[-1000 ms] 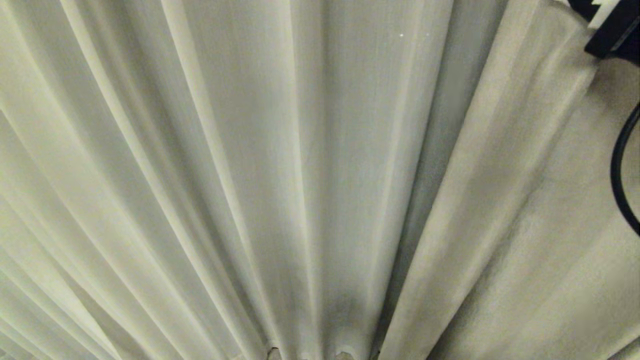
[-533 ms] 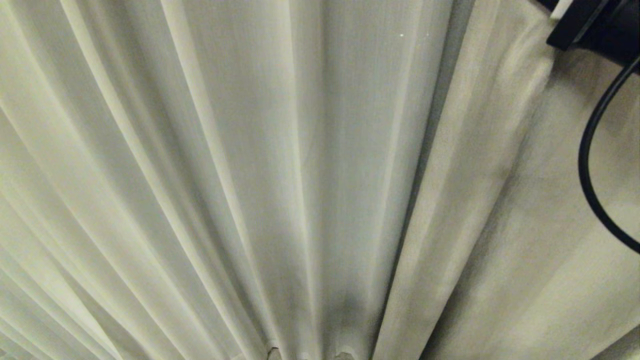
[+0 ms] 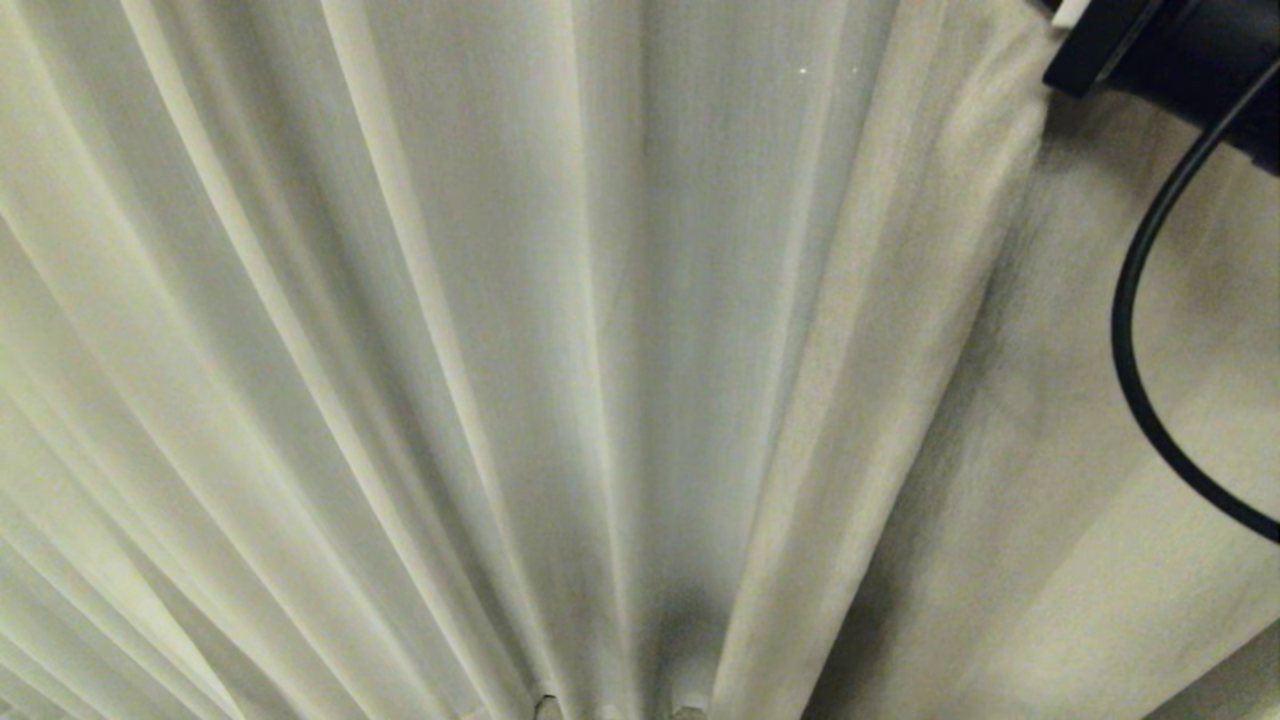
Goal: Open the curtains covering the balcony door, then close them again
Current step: Close the outer curtains on both sides
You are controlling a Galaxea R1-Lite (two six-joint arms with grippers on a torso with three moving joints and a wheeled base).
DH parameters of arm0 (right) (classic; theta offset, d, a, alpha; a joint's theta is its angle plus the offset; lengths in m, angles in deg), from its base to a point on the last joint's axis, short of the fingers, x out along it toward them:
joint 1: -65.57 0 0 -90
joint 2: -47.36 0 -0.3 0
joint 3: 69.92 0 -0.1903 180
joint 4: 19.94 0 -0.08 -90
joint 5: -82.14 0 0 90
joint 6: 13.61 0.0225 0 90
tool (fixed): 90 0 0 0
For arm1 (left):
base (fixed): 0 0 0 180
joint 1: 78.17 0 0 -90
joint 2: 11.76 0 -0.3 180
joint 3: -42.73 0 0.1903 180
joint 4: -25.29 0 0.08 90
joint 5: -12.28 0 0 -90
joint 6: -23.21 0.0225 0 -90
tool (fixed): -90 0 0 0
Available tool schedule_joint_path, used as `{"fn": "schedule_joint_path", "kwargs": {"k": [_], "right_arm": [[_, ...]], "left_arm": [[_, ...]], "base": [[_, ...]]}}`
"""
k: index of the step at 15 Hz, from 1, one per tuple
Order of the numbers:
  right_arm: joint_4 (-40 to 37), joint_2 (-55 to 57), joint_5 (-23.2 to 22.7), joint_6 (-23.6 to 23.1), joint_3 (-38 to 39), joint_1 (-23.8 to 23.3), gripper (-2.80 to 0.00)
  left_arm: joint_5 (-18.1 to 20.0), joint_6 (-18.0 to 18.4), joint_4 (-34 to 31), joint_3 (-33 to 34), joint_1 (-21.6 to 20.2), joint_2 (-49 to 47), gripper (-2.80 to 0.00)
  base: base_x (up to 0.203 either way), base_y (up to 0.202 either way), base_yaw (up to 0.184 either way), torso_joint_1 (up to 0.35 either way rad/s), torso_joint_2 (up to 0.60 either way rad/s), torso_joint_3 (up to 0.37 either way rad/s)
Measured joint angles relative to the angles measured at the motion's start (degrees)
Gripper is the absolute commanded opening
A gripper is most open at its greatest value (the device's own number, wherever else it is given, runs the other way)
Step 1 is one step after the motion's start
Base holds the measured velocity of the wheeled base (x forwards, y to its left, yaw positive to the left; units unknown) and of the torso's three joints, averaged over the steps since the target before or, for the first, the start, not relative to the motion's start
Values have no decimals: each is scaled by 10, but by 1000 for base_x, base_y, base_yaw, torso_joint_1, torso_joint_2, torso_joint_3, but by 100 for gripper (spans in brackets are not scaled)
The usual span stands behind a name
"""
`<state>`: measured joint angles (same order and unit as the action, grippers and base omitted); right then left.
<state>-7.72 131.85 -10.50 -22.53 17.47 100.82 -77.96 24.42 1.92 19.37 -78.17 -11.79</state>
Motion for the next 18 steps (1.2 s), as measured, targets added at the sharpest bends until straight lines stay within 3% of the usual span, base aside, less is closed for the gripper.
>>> {"fn": "schedule_joint_path", "kwargs": {"k": [16, 18], "right_arm": [[10, 30, 0, -39, -3, 73, -280], [8, 36, 29, -40, -2, 89, -280]], "left_arm": [[0, 0, 0, 0, 0, 0, -280], [0, 0, 0, 0, 0, 0, -280]], "base": [[0, 0, 0, 0, 0, 0], [0, 0, 0, 0, 0, 0]]}}
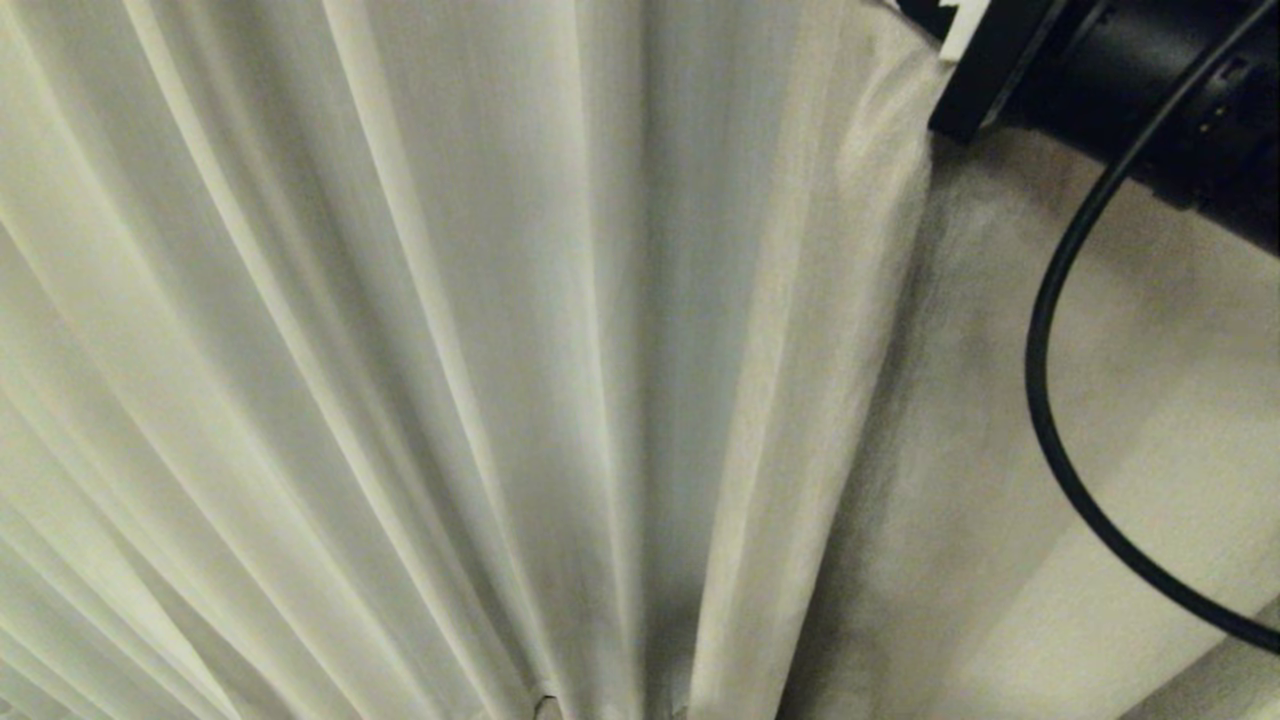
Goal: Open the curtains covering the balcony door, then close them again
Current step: Close the outer curtains on both sides
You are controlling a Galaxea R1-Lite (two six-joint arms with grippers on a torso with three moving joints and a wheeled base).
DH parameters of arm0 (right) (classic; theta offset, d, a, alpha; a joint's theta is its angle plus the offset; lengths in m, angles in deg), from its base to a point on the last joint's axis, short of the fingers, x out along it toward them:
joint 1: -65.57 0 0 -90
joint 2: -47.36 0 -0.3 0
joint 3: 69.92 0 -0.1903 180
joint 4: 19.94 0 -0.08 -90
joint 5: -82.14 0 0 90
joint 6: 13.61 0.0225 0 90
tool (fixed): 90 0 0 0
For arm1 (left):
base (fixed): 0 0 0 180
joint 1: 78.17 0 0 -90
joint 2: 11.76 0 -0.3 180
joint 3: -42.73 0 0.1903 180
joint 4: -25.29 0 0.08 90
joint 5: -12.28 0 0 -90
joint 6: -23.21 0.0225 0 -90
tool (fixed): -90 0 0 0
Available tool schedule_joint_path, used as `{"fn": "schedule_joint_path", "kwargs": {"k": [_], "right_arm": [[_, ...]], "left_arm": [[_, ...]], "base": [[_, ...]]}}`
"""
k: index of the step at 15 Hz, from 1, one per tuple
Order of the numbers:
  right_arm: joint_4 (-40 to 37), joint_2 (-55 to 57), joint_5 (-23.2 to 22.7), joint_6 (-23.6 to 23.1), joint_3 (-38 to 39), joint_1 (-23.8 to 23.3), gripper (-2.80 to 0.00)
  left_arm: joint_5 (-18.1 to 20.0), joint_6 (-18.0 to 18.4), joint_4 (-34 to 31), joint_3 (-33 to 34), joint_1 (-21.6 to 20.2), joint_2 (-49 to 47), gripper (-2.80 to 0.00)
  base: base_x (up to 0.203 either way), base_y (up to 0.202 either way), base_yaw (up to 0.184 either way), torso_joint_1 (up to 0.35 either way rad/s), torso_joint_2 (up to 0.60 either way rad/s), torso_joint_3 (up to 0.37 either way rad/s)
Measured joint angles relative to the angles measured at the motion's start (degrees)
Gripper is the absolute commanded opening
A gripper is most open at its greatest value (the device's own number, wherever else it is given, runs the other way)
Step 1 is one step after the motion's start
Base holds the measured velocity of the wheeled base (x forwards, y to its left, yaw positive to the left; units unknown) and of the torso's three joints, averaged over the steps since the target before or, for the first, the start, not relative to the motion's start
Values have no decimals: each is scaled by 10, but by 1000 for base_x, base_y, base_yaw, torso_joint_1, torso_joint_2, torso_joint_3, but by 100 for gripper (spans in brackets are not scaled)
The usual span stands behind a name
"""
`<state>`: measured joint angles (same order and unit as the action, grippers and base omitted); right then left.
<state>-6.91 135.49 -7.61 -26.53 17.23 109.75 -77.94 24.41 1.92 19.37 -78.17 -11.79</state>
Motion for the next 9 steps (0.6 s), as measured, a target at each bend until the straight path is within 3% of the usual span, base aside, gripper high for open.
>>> {"fn": "schedule_joint_path", "kwargs": {"k": [3, 9], "right_arm": [[5, 16, 63, 0, -10, 33, -280], [5, 28, 86, 0, -13, 40, -280]], "left_arm": [[0, 0, 0, 0, 0, 0, -280], [0, 0, 0, 0, 0, 0, -280]], "base": [[0, 0, 0, 0, 0, 0], [0, 0, 0, 0, 0, 0]]}}
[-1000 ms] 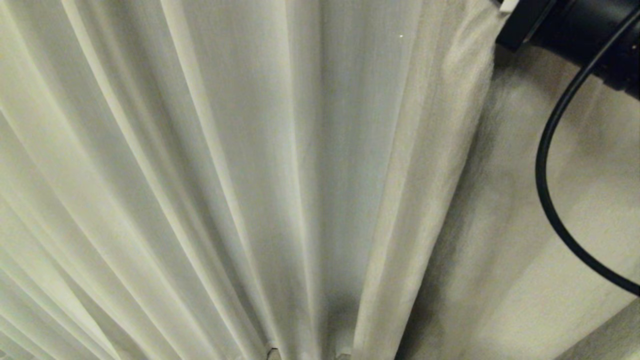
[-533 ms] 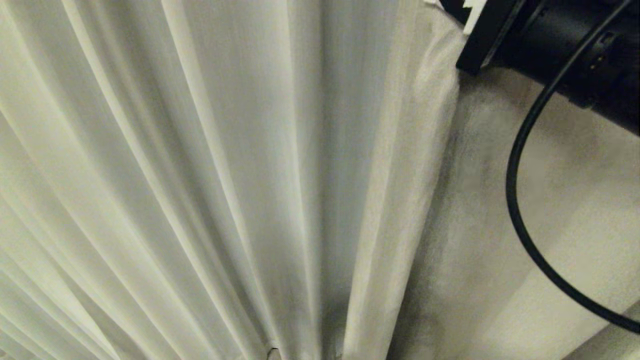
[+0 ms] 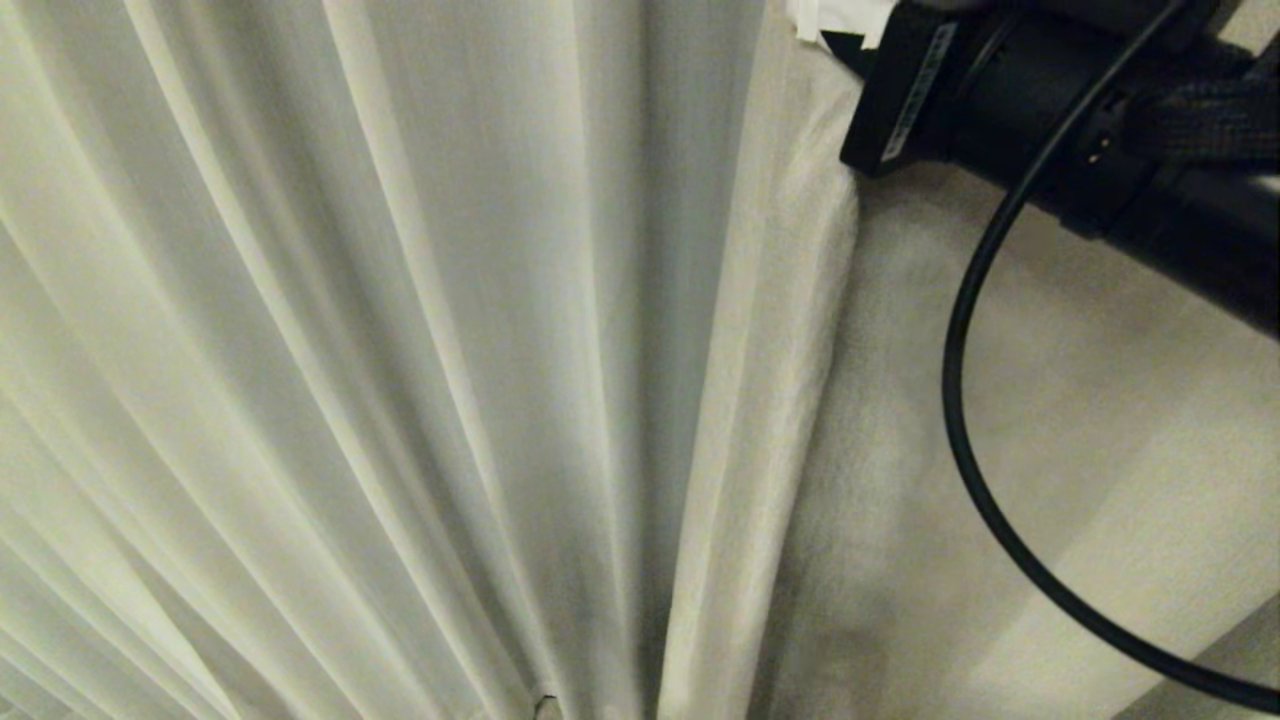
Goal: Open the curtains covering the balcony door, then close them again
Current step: Close the outer curtains on both sides
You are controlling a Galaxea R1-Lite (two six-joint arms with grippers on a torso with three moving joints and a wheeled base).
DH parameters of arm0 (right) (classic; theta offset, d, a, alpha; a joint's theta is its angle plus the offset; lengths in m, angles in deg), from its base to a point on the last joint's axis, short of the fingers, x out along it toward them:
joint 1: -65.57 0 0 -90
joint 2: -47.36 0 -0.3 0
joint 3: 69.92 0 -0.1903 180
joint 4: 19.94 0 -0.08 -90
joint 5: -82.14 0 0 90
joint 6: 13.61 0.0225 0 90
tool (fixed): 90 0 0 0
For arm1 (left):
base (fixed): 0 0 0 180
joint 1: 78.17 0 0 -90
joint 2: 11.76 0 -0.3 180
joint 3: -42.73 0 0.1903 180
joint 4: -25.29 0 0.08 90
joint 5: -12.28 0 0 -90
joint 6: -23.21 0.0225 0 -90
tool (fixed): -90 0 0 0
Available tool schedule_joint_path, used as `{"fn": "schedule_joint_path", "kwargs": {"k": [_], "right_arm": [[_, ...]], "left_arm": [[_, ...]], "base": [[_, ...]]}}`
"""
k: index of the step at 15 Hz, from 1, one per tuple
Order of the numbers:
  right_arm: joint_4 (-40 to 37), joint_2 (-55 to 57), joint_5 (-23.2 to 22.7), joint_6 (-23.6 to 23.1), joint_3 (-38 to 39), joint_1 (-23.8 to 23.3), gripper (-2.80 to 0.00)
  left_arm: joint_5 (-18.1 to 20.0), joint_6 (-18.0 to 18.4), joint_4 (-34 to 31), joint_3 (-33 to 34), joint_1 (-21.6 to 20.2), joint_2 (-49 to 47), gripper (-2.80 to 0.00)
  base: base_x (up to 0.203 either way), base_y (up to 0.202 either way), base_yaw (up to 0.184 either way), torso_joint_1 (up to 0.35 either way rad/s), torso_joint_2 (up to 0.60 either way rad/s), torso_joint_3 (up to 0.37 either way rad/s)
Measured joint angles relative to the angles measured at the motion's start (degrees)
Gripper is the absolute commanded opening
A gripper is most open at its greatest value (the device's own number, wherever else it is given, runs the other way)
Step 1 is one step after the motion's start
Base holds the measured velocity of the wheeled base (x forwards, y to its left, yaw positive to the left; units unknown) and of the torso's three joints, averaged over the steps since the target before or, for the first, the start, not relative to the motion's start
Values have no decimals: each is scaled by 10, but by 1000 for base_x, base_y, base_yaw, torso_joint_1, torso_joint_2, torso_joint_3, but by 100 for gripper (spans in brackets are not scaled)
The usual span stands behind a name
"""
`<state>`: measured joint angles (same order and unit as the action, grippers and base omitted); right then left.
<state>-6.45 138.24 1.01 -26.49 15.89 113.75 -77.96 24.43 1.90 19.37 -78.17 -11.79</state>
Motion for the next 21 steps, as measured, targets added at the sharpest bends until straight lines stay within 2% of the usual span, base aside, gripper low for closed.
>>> {"fn": "schedule_joint_path", "kwargs": {"k": [8, 9, 21], "right_arm": [[-10, -31, 7, 3, 10, -16, -280], [-10, -37, 8, 4, 13, -22, 0], [-5, -116, 7, 6, 91, -75, 0]], "left_arm": [[0, 0, 0, 0, 0, 0, -280], [0, 0, 0, 0, 0, 0, -280], [0, 0, 0, 0, 0, 0, -280]], "base": [[0, 0, 0, 0, 0, 0], [0, 0, 0, 0, 0, 0], [0, 0, 0, 0, 0, 0]]}}
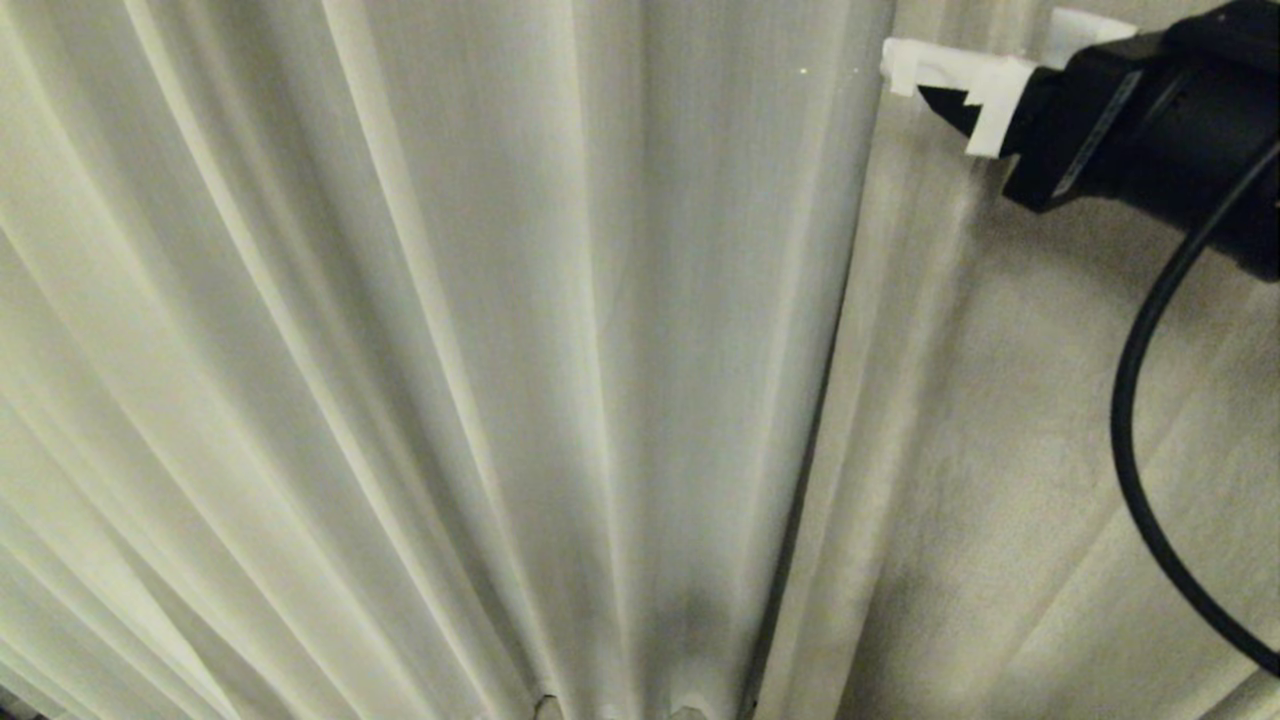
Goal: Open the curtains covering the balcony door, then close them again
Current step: Close the outer curtains on both sides
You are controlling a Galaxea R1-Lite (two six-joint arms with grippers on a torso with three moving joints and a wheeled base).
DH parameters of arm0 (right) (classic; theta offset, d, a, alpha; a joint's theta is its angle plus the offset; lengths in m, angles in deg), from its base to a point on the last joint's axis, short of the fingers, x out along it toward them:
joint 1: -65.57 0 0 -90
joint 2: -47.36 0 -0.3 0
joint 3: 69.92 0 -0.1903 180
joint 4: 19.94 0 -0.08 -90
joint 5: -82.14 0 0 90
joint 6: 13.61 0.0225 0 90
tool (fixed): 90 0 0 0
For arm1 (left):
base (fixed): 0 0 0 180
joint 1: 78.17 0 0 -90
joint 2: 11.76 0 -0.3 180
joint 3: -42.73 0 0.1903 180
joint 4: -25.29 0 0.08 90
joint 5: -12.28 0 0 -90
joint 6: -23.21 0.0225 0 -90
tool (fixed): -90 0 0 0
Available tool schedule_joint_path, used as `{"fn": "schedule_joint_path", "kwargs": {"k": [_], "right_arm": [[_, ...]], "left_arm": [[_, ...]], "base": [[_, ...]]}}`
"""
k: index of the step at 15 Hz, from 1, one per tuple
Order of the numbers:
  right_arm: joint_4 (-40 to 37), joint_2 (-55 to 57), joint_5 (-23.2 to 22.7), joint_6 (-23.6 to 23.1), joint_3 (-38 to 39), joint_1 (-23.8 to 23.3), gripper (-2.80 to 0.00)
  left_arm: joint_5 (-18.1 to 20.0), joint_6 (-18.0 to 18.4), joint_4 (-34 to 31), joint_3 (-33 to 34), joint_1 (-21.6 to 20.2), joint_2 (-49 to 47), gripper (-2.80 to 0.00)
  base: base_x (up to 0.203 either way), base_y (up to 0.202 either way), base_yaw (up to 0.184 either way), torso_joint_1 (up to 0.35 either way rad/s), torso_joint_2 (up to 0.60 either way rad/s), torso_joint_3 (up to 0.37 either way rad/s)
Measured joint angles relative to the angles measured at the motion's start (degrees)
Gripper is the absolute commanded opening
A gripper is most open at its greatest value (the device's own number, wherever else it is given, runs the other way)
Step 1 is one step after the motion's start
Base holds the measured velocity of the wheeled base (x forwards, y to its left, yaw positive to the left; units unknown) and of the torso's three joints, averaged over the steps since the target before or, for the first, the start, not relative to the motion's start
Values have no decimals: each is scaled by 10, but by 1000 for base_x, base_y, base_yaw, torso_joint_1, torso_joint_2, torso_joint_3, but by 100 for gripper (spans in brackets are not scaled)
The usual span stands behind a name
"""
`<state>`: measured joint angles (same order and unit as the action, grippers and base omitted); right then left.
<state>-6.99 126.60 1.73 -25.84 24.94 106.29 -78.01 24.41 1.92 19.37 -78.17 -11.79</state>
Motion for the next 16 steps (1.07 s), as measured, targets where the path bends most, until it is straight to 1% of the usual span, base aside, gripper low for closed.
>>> {"fn": "schedule_joint_path", "kwargs": {"k": [4, 12, 15, 16], "right_arm": [[-1, -41, 0, 1, 49, -11, 0], [-1, -186, 0, -1, 213, -13, 0], [-25, -243, 0, 1, 254, -23, 0], [-32, -259, 0, 1, 266, -29, -168]], "left_arm": [[1, 0, 0, 0, 0, 0, -280], [0, 0, 0, 0, 0, 0, -280], [0, 0, 0, 0, 0, 0, -280], [0, 0, 0, 0, 0, 0, -280]], "base": [[0, 0, 0, 0, 0, 0], [0, 0, 0, 0, 0, 0], [0, 0, 0, 0, 0, 0], [0, 0, 0, 0, 0, 0]]}}
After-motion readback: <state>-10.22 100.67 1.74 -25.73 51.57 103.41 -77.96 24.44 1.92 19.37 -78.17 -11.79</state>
